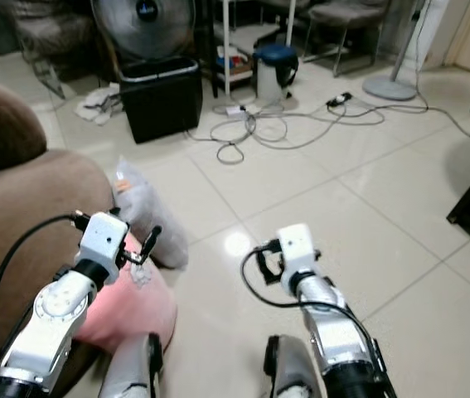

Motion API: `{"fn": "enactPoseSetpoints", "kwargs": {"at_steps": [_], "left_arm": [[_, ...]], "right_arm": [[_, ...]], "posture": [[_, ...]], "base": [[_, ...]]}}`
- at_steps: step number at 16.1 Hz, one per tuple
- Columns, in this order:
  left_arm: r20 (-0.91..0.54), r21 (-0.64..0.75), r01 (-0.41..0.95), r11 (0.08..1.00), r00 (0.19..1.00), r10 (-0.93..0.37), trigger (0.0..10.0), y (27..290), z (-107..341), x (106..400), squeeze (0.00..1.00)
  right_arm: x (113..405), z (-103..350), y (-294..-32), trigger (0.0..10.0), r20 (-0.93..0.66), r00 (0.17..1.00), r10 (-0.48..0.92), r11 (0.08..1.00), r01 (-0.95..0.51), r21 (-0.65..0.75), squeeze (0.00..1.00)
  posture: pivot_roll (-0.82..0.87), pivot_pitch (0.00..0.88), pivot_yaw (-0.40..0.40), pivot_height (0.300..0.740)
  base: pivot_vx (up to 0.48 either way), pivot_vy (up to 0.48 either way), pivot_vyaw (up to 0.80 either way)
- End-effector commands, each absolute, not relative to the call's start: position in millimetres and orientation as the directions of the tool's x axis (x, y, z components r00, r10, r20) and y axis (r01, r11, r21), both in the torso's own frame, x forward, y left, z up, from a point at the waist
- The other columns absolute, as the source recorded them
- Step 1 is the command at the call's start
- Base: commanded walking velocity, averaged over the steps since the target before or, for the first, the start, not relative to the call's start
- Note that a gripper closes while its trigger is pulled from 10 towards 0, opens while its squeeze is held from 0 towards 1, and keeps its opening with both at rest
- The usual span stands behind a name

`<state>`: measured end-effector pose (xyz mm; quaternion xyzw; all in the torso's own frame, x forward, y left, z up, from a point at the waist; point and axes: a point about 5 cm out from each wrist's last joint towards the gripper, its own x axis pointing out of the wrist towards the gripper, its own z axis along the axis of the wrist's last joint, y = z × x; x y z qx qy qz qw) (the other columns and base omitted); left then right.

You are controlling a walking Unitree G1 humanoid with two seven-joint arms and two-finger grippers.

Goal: Move the pillow to the sofa from floor

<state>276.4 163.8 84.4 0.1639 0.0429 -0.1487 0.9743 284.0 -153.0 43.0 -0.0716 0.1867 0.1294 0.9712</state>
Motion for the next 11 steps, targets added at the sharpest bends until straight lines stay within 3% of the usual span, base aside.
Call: {"fn": "enactPoseSetpoints", "kwargs": {"at_steps": [1, 5, 6, 10, 11], "left_arm": [[-0.141, 0.324, 0.295, 0.899, 0.955, -0.262, 10.0, 169, 84, 280, 0.00], [-0.264, 0.284, 0.277, 0.918, 0.943, -0.203, 10.0, 188, 62, 287, 0.00], [-0.277, 0.268, 0.278, 0.922, 0.939, -0.202, 10.0, 190, 60, 289, 1.00], [-0.371, 0.190, 0.068, 0.979, 0.929, 0.007, 10.0, 226, 40, 308, 1.00], [-0.393, 0.185, 0.022, 0.982, 0.918, 0.053, 10.0, 232, 33, 304, 1.00]], "right_arm": [[287, 47, -157, 10.0, -0.378, 0.898, 0.224, 0.952, -0.284, -0.113, 0.00], [284, 47, -159, 10.0, -0.387, 0.890, 0.242, 0.939, -0.315, -0.138, 0.00], [283, 49, -159, 10.0, -0.383, 0.889, 0.251, 0.936, -0.324, -0.138, 0.00], [280, 64, -163, 10.0, -0.370, 0.860, 0.353, 0.876, -0.442, -0.193, 0.00], [275, 68, -171, 10.0, -0.386, 0.845, 0.371, 0.859, -0.470, -0.204, 0.00]], "posture": [[0.04, 0.000, 0.035, 0.566], [0.03, 0.000, 0.030, 0.566], [0.02, 0.000, 0.021, 0.566], [-0.06, 0.000, -0.042, 0.566], [-0.06, 0.000, -0.111, 0.566]], "base": [[0.000, 0.000, 0.00], [0.000, 0.000, 0.00], [0.000, 0.000, 0.00], [0.000, 0.000, 0.00], [0.000, 0.000, 0.00]]}}
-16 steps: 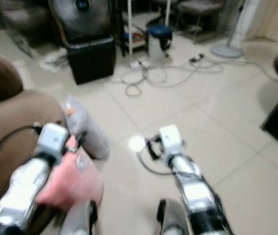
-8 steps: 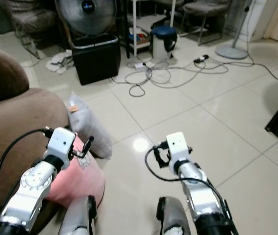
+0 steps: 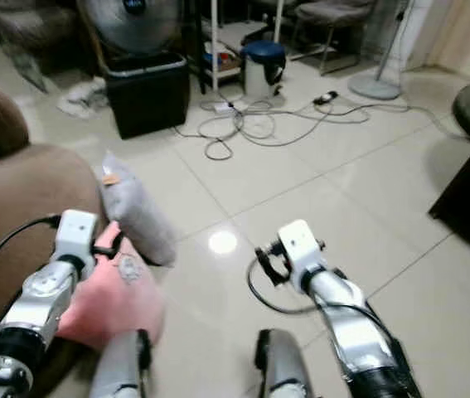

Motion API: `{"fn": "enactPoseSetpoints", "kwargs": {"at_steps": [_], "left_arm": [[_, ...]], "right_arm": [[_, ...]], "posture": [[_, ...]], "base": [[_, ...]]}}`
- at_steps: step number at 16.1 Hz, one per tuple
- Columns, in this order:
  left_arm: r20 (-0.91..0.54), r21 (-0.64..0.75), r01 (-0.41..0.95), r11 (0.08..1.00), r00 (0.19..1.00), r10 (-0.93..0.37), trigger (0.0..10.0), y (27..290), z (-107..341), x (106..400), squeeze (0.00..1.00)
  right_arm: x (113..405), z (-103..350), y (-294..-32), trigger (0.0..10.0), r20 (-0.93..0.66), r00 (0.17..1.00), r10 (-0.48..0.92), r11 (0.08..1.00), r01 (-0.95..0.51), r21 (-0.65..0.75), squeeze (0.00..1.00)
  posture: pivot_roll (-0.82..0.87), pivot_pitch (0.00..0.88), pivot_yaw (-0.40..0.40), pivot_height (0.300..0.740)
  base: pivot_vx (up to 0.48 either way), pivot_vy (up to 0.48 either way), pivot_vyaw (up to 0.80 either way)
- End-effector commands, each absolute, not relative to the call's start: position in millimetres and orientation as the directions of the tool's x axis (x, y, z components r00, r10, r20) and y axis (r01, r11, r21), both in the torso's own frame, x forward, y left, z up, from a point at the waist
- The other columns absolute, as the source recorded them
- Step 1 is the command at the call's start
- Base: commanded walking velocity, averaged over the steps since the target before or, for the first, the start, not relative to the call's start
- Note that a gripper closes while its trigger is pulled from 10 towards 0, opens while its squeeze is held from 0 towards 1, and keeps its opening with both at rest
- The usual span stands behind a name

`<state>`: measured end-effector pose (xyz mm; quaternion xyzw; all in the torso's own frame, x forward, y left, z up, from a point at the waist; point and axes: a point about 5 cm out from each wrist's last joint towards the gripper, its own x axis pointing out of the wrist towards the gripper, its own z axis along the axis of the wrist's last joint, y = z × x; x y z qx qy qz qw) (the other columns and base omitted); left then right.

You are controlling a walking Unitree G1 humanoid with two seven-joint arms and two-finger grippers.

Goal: Move the pillow to the sofa from floor

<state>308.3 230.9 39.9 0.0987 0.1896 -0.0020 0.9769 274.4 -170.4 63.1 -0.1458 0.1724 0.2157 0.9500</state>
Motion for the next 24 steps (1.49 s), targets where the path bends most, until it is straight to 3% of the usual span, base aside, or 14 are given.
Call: {"fn": "enactPoseSetpoints", "kwargs": {"at_steps": [1, 3, 8, 10, 12, 17, 18, 19, 21, 23, 24], "left_arm": [[-0.401, 0.187, 0.007, 0.982, 0.913, 0.070, 10.0, 234, 30, 302, 1.00], [-0.466, 0.224, -0.042, 0.974, 0.873, 0.145, 10.0, 242, 13, 290, 1.00], [-0.452, 0.342, -0.090, 0.936, 0.857, 0.247, 10.0, 265, 2, 270, 1.00], [-0.386, 0.521, -0.099, 0.848, 0.858, 0.338, 10.0, 293, 15, 270, 1.00], [-0.364, 0.583, -0.116, 0.804, 0.848, 0.386, 10.0, 309, 25, 271, 1.00], [-0.341, 0.717, -0.081, 0.693, 0.826, 0.448, 10.0, 330, 32, 265, 1.00], [-0.327, 0.748, -0.083, 0.659, 0.818, 0.474, 10.0, 335, 33, 262, 0.91], [-0.315, 0.788, -0.079, 0.611, 0.801, 0.510, 10.0, 341, 32, 257, 0.63], [-0.303, 0.812, -0.074, 0.579, 0.794, 0.527, 10.0, 342, 30, 254, 0.49], [-0.212, 0.829, -0.155, 0.537, 0.802, 0.558, 10.0, 344, 37, 255, 0.47], [-0.162, 0.821, -0.213, 0.531, 0.804, 0.572, 10.0, 346, 41, 256, 0.40]], "right_arm": [[273, 69, -175, 10.0, -0.397, 0.839, 0.374, 0.854, -0.478, -0.207, 0.00], [266, 78, -188, 10.0, -0.453, 0.792, 0.409, 0.798, -0.551, -0.243, 0.00], [246, 96, -195, 10.0, -0.480, 0.737, 0.475, 0.736, -0.632, -0.243, 0.00], [250, 113, -188, 10.0, -0.493, 0.679, 0.544, 0.655, -0.711, -0.257, 0.00], [252, 124, -182, 10.0, -0.513, 0.627, 0.586, 0.592, -0.764, -0.258, 0.00], [247, 138, -172, 10.0, -0.522, 0.573, 0.632, 0.525, -0.812, -0.256, 0.00], [246, 138, -172, 10.0, -0.526, 0.568, 0.634, 0.521, -0.815, -0.253, 0.00], [241, 137, -170, 10.0, -0.544, 0.530, 0.650, 0.501, -0.838, -0.217, 0.00], [237, 135, -168, 10.0, -0.568, 0.493, 0.659, 0.473, -0.859, -0.197, 0.00], [237, 133, -164, 10.0, -0.560, 0.485, 0.671, 0.454, -0.867, -0.207, 0.00], [237, 133, -162, 10.0, -0.553, 0.478, 0.683, 0.445, -0.872, -0.204, 0.00]], "posture": [[-0.06, 0.000, -0.111, 0.566], [-0.08, 0.000, -0.185, 0.566], [-0.14, 0.037, -0.250, 0.566], [-0.19, 0.137, -0.310, 0.566], [-0.23, 0.210, -0.347, 0.566], [-0.26, 0.245, -0.368, 0.566], [-0.27, 0.249, -0.367, 0.566], [-0.27, 0.247, -0.362, 0.566], [-0.26, 0.245, -0.359, 0.566], [-0.25, 0.246, -0.350, 0.566], [-0.25, 0.247, -0.348, 0.566]], "base": [[0.000, 0.000, 0.00], [0.000, 0.000, 0.00], [0.000, 0.000, 0.00], [0.000, 0.000, 0.00], [0.000, 0.000, 0.00], [0.000, 0.000, 0.00], [0.000, 0.000, 0.00], [0.000, 0.000, 0.00], [0.000, 0.000, 0.00], [0.000, 0.000, 0.00], [0.000, 0.000, 0.00]]}}
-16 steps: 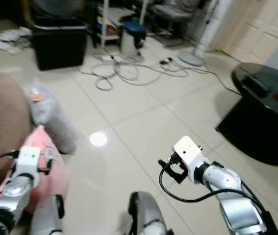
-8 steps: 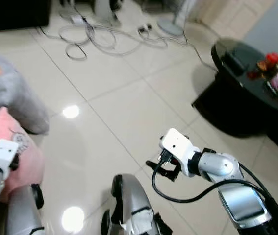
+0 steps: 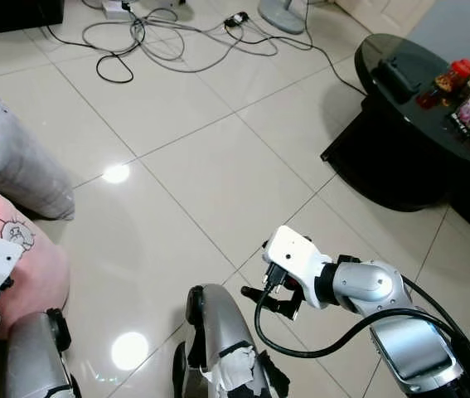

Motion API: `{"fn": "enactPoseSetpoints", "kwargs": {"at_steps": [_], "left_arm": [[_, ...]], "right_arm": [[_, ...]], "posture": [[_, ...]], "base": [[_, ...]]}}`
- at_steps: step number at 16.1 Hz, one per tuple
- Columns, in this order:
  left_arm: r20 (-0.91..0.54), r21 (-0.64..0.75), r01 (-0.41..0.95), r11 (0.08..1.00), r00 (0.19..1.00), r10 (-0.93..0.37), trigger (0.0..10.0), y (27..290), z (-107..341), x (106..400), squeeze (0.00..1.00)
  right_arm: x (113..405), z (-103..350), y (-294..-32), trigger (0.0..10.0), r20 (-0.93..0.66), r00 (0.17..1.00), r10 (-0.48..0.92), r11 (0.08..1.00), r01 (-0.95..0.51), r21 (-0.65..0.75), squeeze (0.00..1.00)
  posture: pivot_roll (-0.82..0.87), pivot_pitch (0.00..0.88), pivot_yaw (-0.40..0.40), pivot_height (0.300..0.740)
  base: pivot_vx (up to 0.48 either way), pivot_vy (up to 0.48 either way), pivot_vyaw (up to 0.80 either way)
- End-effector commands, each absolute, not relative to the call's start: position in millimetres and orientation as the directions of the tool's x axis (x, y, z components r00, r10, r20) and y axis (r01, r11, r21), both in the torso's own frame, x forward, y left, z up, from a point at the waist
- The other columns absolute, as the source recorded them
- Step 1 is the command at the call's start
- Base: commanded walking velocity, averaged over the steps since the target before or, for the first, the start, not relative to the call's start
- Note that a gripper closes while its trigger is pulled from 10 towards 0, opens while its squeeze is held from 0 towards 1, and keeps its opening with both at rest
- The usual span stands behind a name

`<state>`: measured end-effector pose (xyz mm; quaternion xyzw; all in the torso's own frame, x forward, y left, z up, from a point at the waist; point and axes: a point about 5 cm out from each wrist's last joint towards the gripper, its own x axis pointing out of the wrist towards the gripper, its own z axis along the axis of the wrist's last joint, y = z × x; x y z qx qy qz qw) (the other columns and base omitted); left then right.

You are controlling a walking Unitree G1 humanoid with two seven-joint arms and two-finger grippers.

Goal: Move the pillow to the sofa from floor

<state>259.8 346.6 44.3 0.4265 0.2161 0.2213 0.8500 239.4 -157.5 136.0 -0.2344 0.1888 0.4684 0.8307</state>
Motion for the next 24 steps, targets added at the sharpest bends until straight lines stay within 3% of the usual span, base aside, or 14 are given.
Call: {"fn": "enactPoseSetpoints", "kwargs": {"at_steps": [1, 3, 9, 10, 11, 12, 24], "left_arm": [[-0.125, 0.809, -0.260, 0.528, 0.801, 0.586, 10.0, 348, 43, 254, 0.18], [-0.124, 0.814, -0.259, 0.520, 0.797, 0.591, 10.0, 349, 39, 248, 0.00], [-0.405, 0.712, -0.195, 0.674, 0.670, 0.622, 10.0, 352, 5, 218, 0.00], [-0.435, 0.689, -0.190, 0.699, 0.664, 0.609, 4.3, 350, 2, 217, 0.00], [-0.454, 0.676, -0.180, 0.714, 0.662, 0.597, 1.8, 349, 0, 216, 0.00], [-0.452, 0.676, -0.182, 0.715, 0.663, 0.596, 0.0, 348, 1, 217, 0.00], [-0.445, 0.685, -0.171, 0.708, 0.670, 0.594, 0.0, 350, 6, 222, 0.00]], "right_arm": [[236, 132, -160, 10.0, -0.551, 0.466, 0.692, 0.436, -0.878, -0.195, 0.00], [234, 130, -158, 10.0, -0.558, 0.453, 0.696, 0.427, -0.885, -0.186, 0.00], [229, 121, -165, 10.0, -0.584, 0.376, 0.720, 0.362, -0.921, -0.147, 0.00], [229, 121, -166, 10.0, -0.586, 0.364, 0.724, 0.354, -0.925, -0.138, 0.00], [229, 121, -167, 10.0, -0.586, 0.359, 0.727, 0.348, -0.928, -0.136, 0.00], [229, 120, -168, 10.0, -0.585, 0.359, 0.727, 0.346, -0.928, -0.139, 0.00], [229, 104, -186, 10.0, -0.597, 0.353, 0.720, 0.332, -0.931, -0.151, 0.00]], "posture": [[-0.25, 0.247, -0.348, 0.566], [-0.24, 0.246, -0.346, 0.566], [-0.23, 0.223, -0.348, 0.566], [-0.23, 0.221, -0.350, 0.566], [-0.23, 0.221, -0.350, 0.566], [-0.23, 0.221, -0.350, 0.566], [-0.24, 0.205, -0.338, 0.566]], "base": [[0.000, 0.000, 0.00], [0.000, 0.000, 0.00], [0.000, 0.000, 0.00], [0.000, 0.000, 0.00], [0.000, 0.000, 0.00], [0.000, 0.000, 0.00], [0.000, 0.000, 0.00]]}}
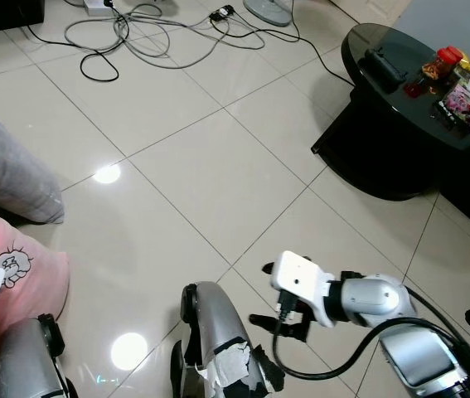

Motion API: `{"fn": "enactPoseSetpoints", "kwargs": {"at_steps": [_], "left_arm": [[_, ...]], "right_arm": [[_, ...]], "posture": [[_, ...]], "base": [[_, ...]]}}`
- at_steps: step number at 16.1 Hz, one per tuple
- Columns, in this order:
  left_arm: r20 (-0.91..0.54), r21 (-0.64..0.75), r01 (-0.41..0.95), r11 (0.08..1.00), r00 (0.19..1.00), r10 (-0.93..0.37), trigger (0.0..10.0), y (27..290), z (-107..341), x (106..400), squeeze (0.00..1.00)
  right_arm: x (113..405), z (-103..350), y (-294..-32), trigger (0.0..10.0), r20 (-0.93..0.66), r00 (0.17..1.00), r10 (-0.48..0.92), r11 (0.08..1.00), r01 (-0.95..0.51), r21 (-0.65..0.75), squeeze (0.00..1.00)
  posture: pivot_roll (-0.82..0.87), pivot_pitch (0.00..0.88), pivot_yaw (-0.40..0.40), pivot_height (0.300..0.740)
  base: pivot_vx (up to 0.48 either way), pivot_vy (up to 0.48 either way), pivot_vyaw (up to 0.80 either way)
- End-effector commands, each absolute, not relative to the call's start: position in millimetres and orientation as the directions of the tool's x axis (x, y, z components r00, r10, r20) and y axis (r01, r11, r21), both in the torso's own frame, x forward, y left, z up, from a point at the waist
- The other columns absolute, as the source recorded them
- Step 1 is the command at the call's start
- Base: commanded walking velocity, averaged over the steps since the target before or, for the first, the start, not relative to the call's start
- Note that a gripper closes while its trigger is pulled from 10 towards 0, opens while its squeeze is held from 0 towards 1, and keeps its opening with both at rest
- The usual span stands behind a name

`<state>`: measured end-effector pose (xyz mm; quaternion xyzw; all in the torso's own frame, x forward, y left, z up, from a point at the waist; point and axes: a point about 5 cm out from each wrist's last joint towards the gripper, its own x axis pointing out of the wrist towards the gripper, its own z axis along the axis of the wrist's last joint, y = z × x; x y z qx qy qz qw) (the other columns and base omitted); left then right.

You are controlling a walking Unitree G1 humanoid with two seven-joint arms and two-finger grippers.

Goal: Move the pillow to the sofa from floor

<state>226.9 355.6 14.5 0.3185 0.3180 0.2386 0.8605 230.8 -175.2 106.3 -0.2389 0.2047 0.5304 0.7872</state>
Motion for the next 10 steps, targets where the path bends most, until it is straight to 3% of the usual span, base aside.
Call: {"fn": "enactPoseSetpoints", "kwargs": {"at_steps": [1, 10], "left_arm": [[-0.447, 0.685, -0.170, 0.709, 0.670, 0.593, 0.0, 350, 5, 222, 0.00], [-0.455, 0.652, -0.154, 0.742, 0.704, 0.545, 0.0, 335, 7, 238, 0.00]], "right_arm": [[229, 103, -186, 10.0, -0.597, 0.355, 0.719, 0.333, -0.931, -0.152, 0.00], [240, 108, -167, 10.0, -0.523, 0.405, 0.750, 0.369, -0.912, -0.178, 0.00]], "posture": [[-0.24, 0.205, -0.338, 0.566], [-0.20, 0.151, -0.284, 0.566]], "base": [[0.000, 0.000, 0.00], [0.000, 0.000, 0.00]]}}
